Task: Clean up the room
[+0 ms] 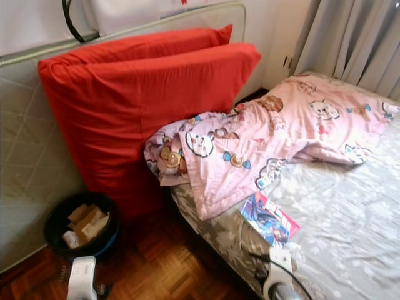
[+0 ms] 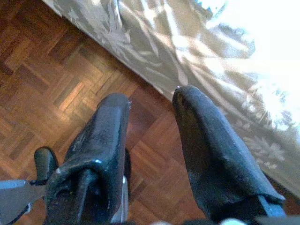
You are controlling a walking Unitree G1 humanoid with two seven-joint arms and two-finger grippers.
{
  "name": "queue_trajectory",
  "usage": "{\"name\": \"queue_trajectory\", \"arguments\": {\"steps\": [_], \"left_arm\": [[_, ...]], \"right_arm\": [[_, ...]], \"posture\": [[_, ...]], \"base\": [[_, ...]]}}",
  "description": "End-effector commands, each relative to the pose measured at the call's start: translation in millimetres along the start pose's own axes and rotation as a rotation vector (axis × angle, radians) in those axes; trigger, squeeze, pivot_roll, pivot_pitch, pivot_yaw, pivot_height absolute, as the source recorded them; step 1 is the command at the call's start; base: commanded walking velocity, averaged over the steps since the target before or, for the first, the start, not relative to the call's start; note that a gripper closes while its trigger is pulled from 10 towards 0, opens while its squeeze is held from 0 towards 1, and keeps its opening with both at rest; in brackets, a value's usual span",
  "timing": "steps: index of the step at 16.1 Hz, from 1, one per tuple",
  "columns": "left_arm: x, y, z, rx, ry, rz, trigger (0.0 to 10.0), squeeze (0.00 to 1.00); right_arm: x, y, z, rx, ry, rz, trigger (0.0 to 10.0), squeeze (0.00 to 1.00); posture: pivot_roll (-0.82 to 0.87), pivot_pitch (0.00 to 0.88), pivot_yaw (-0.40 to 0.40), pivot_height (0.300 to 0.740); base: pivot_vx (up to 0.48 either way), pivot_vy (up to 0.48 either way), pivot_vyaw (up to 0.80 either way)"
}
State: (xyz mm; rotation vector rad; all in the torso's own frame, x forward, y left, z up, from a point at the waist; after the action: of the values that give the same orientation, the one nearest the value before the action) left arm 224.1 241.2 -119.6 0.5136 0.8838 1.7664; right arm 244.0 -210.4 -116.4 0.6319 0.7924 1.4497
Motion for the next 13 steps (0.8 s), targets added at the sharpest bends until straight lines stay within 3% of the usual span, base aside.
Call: {"name": "queue_trajectory", "arguments": {"steps": [1,7,10,11,12,13], "left_arm": [[0.8,-0.4,3,-0.007,-0.023,0.009,10.0,0.00],[-8.0,4.1,34,-0.223,0.062,-0.053,10.0,0.00],[-10.9,5.8,39,-0.259,0.057,-0.078,10.0,0.00],[-40.2,18.3,133,-0.572,0.030,-0.182,10.0,0.00],[-57.0,40.7,186,-0.791,0.020,-0.252,10.0,0.00],[-58.3,41.6,193,-0.798,0.042,-0.259,10.0,0.00]], "right_arm": [[-0.2,-0.2,1,-0.002,-0.012,0.001,10.0,0.00],[-11.6,4.5,33,-0.226,-0.089,-0.079,10.0,0.00],[-13.2,7.4,42,-0.297,-0.108,-0.088,10.0,0.00],[-13.4,9.8,48,-0.347,-0.127,-0.084,10.0,0.00],[-13.6,11.1,50,-0.370,-0.131,-0.085,10.0,0.00],[-13.4,12.4,53,-0.392,-0.133,-0.082,10.0,0.00]], "posture": [[0.00,0.000,-0.002,0.740],[-0.01,0.000,-0.003,0.740],[-0.01,0.000,-0.001,0.740],[-0.01,0.000,0.002,0.740],[-0.01,0.000,0.003,0.740],[-0.01,0.000,0.004,0.740]], "base": [[0.000,0.000,0.00],[0.000,0.000,0.00],[0.000,0.000,0.00],[0.000,0.000,0.00],[0.000,0.000,0.00],[0.000,0.000,0.00]]}}
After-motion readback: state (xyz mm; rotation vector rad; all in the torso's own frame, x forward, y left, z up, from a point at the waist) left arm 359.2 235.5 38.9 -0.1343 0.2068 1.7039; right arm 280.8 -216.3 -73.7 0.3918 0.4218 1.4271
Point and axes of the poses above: a point about 5 cm out from each wrist's last joint towards the gripper, its own y axis pointing back from the gripper into the wrist, its own z axis along the axis of the wrist's last joint, x = y × z, the point moved 6 cm from there along -y, pointing out of the wrist towards the gripper, and after that the axes turned 15 degrees about y, right-handed, at the moved point
